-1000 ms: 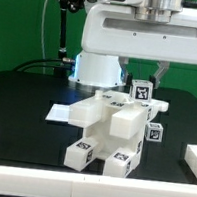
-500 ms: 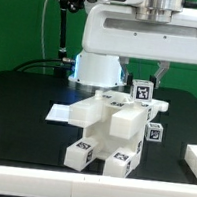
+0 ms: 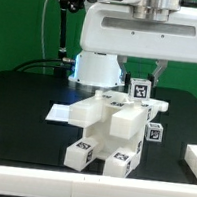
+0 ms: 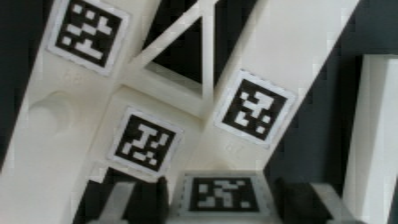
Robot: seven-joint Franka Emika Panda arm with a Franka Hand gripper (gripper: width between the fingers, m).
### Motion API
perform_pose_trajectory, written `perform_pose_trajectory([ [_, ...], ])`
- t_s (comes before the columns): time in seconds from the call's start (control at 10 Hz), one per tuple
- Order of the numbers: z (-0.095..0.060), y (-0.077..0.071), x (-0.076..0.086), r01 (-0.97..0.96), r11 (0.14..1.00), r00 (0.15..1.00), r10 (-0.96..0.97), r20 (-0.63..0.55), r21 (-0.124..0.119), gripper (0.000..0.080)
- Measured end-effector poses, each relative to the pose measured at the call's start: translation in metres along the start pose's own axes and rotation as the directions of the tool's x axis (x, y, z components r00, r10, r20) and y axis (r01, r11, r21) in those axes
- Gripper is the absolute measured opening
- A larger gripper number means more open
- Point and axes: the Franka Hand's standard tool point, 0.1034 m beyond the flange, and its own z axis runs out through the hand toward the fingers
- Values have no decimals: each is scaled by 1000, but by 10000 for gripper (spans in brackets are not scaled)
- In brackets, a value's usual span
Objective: Assemble chair
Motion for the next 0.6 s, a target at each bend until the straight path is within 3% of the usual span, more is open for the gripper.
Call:
perform_pose_trajectory([
  [0.6, 8, -2, 3, 6, 1000, 1000, -6, -2, -9, 281],
])
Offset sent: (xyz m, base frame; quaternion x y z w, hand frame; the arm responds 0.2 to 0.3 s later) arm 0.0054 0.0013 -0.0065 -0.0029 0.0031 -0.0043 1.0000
